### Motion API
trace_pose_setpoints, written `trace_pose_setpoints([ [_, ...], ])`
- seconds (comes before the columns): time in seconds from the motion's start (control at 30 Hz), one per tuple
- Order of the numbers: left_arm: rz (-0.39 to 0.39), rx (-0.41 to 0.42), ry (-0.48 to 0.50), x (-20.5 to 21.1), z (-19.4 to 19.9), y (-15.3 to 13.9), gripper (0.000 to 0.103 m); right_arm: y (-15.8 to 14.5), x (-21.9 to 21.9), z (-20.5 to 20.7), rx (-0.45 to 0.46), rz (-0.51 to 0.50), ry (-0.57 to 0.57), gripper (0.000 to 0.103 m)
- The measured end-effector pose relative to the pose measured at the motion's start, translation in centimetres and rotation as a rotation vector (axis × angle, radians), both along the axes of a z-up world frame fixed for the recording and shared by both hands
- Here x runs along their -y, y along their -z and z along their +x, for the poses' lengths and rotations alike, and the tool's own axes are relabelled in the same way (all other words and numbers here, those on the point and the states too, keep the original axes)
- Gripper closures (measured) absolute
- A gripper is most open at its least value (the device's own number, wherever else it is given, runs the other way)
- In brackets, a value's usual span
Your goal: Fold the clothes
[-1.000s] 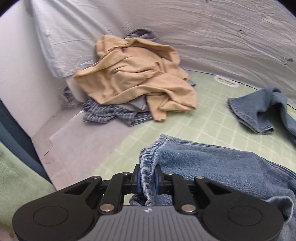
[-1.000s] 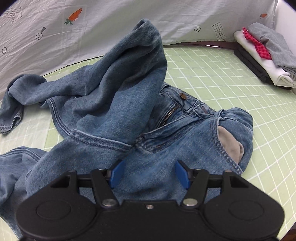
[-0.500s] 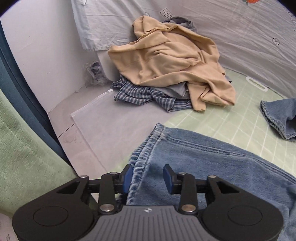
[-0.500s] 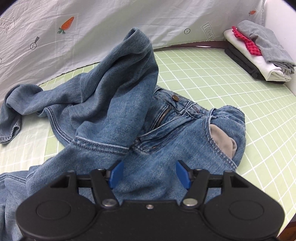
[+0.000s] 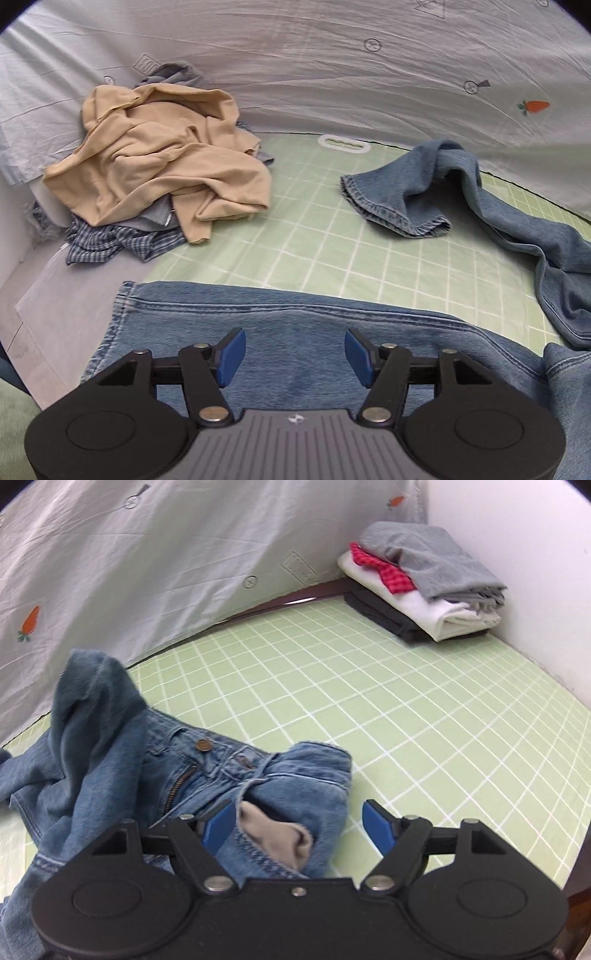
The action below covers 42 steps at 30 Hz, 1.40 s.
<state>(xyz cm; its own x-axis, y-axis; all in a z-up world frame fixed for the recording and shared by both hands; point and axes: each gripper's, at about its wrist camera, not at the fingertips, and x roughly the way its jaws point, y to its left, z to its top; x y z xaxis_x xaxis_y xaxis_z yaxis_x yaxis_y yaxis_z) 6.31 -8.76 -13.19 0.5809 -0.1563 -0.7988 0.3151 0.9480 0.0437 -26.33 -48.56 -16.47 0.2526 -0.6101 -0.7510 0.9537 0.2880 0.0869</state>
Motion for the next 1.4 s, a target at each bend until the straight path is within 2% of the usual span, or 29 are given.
trace_pose_setpoints([
  [0.17,0.0,-0.036,0.067,3.3,0.1,0.4,0.041,2.4,4.4,-3.2,0.214,0.143,0.101,0.026],
  [0.27,0.011,-0.058,0.098,5.1,-0.1,0.9,0.041,3.7,6.3,-3.5,0.273,0.197,0.123,0.026],
  [0.37,0.034,-0.08,0.123,6.9,-0.6,1.4,0.041,4.4,7.4,-3.0,0.307,0.243,0.091,0.027],
  [0.43,0.048,-0.092,0.132,8.0,-1.0,1.9,0.041,4.9,8.1,-2.3,0.294,0.273,0.063,0.029],
  [0.5,0.058,-0.106,0.137,9.0,-1.4,2.3,0.041,5.4,8.6,-1.7,0.281,0.293,0.03,0.037],
  [0.53,0.063,-0.113,0.138,9.4,-1.5,2.5,0.041,5.5,8.6,-1.5,0.281,0.291,0.01,0.038],
  [0.6,0.072,-0.128,0.142,10.4,-1.8,2.9,0.041,5.5,8.8,-1.2,0.269,0.284,-0.051,0.05],
  [0.63,0.076,-0.134,0.144,10.9,-1.9,3.1,0.041,5.5,8.9,-1.1,0.264,0.283,-0.083,0.054],
  [0.67,0.08,-0.138,0.149,11.4,-2.0,3.3,0.041,5.4,9.1,-1.3,0.27,0.278,-0.103,0.062],
  [0.77,0.101,-0.148,0.178,13.3,-2.5,3.9,0.041,4.8,9.7,-2.7,0.317,0.25,-0.105,0.075],
  [0.83,0.12,-0.154,0.202,14.4,-2.9,4.4,0.041,3.6,10.2,-4.2,0.325,0.18,-0.087,0.079],
  [0.93,0.142,-0.168,0.236,15.8,-3.6,5.0,0.041,1.5,11.4,-6.6,0.288,0.055,-0.051,0.08],
  [1.07,0.164,-0.173,0.276,16.9,-4.4,5.6,0.041,-0.4,13.5,-9.9,0.124,-0.107,0.038,0.08],
  [1.13,0.174,-0.173,0.29,17.1,-4.7,5.7,0.041,-0.4,14.4,-11.6,0.083,-0.124,0.112,0.08],
  [1.23,0.18,-0.179,0.289,16.7,-4.9,6.0,0.041,0.6,15.3,-14.0,0.027,-0.092,0.24,0.079],
  [1.33,0.173,-0.189,0.266,15.6,-4.7,6.1,0.041,1.5,15.0,-14.2,-0.046,-0.063,0.27,0.074],
  [1.4,0.163,-0.195,0.241,14.6,-4.5,6.1,0.041,1.7,14.0,-13.1,-0.12,-0.087,0.248,0.059],
])
